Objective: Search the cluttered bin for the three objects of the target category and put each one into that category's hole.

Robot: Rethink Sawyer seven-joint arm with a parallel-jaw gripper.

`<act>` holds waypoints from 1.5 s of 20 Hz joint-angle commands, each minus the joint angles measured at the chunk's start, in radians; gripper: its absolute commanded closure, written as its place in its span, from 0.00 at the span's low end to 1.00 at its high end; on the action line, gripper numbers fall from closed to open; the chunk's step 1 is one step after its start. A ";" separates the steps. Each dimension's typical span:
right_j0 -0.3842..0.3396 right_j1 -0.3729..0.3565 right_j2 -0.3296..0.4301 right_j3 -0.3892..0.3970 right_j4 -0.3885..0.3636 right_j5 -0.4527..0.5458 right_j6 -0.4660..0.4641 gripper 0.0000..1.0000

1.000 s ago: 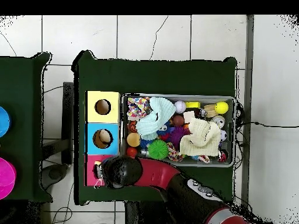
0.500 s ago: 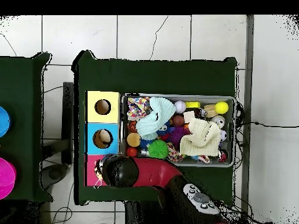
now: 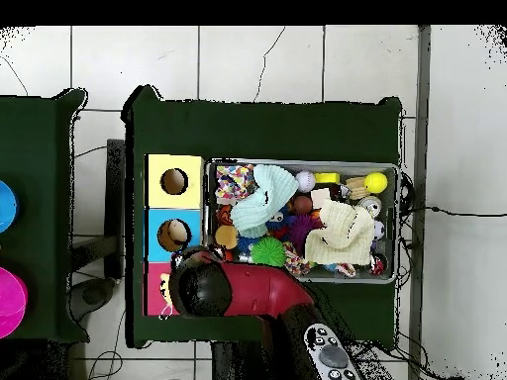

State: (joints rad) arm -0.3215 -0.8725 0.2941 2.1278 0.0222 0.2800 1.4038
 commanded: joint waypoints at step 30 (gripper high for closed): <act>0.163 -0.175 -0.134 0.186 0.241 -0.064 0.319 0.00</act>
State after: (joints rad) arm -0.1618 -1.0491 0.1631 2.2428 0.1941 0.2569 1.4040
